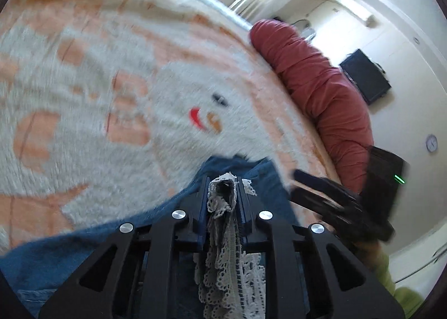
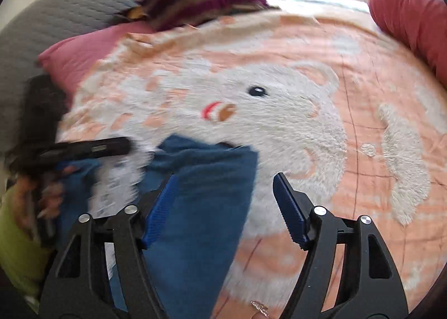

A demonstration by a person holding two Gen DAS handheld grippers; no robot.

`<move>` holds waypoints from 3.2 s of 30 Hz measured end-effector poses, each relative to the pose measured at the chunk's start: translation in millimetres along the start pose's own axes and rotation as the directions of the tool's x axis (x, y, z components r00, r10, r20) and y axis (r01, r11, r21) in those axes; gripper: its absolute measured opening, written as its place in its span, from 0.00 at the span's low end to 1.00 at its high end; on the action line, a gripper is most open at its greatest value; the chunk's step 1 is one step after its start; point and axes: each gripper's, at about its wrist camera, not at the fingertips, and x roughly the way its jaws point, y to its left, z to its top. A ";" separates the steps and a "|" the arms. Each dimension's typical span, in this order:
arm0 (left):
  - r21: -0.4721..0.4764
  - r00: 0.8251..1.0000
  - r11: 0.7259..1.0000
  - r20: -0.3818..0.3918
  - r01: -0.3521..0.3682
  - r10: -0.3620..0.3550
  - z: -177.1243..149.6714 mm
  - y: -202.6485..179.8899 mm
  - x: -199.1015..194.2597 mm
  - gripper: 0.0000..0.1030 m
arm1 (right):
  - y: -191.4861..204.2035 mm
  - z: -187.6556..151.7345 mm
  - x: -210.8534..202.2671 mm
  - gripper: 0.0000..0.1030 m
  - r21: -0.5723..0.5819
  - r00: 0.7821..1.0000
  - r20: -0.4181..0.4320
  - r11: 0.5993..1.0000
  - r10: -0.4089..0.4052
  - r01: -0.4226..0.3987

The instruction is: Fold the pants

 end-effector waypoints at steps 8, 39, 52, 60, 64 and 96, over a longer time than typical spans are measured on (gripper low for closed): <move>0.020 0.985 0.986 -0.057 -0.164 0.165 -1.6 15.8 14.3 0.22 | -2.1 -3.0 41.4 0.33 -0.039 0.993 -0.054 0.994 -0.108 0.106; 0.035 0.961 0.962 0.076 -0.269 0.266 -79.6 -28.8 -91.7 0.88 | 36.9 -44.2 -57.6 0.78 -0.134 0.979 0.199 0.989 -0.036 0.064; -0.063 0.985 0.984 -0.045 -0.167 0.164 -137.0 -41.5 -94.2 0.76 | 74.8 -94.5 -84.7 0.68 -0.251 0.987 0.142 0.967 0.076 -0.038; -0.122 0.979 0.975 -0.106 -0.186 0.173 -148.8 -42.3 -71.5 0.70 | 84.4 -112.8 -84.0 0.66 -0.280 0.990 0.100 0.958 0.098 -0.066; -0.109 0.970 0.967 -0.097 -0.232 0.222 -149.8 -44.7 -59.3 0.70 | 84.1 -118.0 -76.0 0.66 -0.271 0.995 0.071 0.961 0.077 -0.055; 0.077 0.941 0.942 -0.062 -0.328 0.333 -164.3 -67.0 -70.8 0.23 | 90.3 -131.1 -55.3 0.55 -0.265 1.000 -0.018 0.964 0.021 -0.025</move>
